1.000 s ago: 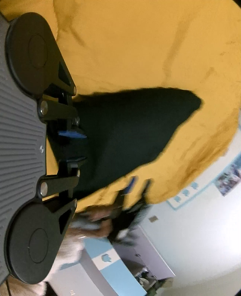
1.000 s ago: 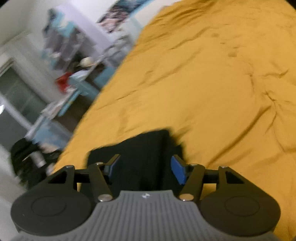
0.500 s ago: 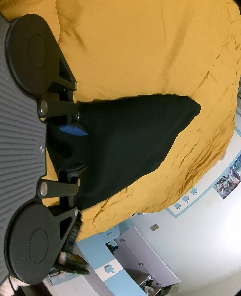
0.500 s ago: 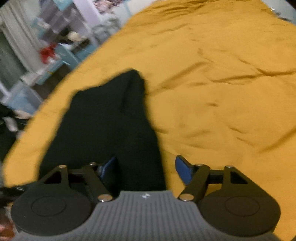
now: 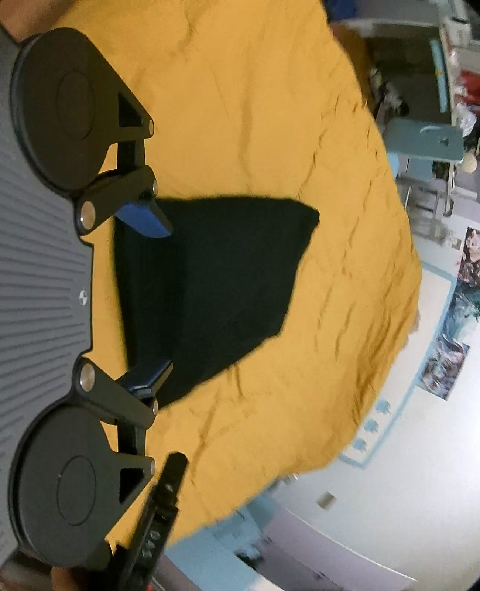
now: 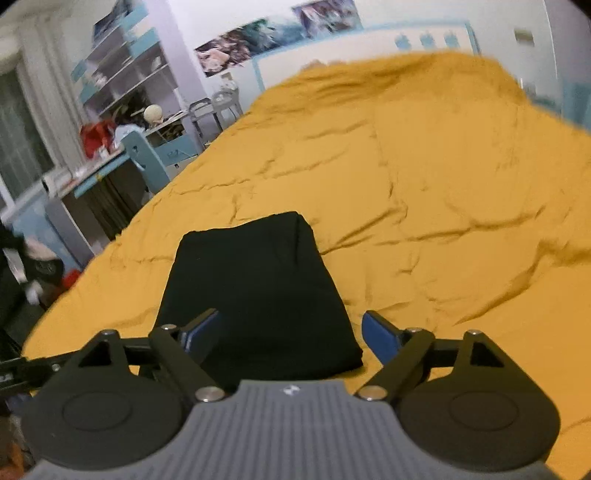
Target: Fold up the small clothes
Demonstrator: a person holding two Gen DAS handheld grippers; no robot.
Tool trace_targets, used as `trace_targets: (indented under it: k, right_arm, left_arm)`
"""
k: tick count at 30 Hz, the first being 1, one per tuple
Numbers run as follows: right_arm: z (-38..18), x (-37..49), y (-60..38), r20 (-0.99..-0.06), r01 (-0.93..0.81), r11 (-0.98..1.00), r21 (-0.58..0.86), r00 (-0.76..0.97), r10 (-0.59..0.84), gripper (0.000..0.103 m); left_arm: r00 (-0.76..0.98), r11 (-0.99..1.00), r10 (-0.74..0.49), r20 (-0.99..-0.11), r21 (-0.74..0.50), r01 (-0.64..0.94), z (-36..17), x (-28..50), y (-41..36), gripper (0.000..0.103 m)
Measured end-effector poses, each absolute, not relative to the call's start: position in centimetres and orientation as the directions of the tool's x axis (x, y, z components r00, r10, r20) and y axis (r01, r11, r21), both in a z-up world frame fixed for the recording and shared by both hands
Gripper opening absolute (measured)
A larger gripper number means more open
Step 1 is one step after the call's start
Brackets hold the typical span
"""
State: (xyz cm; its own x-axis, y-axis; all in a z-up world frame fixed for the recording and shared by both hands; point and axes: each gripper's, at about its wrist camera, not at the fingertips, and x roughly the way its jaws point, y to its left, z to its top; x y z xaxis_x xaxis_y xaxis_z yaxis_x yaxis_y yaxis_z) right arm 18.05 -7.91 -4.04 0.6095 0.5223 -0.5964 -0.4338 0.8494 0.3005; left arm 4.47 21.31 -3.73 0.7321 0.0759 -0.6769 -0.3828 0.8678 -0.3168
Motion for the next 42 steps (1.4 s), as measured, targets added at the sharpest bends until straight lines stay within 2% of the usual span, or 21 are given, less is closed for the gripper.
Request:
trace_targets:
  k: [5, 15, 42]
  right_arm:
    - [-2.7, 13.6, -7.4, -0.617, -0.457, 0.864, 0.211, 0.623, 0.480, 0.082]
    - [-3.7, 8.3, -8.0, -0.651, -0.449, 0.879, 0.159, 0.622, 0.435, 0.081]
    - [-3.0, 6.9, -8.2, -0.662, -0.462, 0.877, 0.135, 0.616, 0.427, 0.082]
  left_arm:
    - [0.669, 0.858, 0.147, -0.729, -0.243, -0.453, -3.9, 2.6, 18.8, 0.087]
    - [0.665, 0.865, 0.171, -0.727, -0.212, -0.455, -2.8, -0.5, 16.3, 0.087]
    - [0.663, 0.866, 0.154, -0.732, -0.223, -0.448, -3.0, -0.7, 15.9, 0.085]
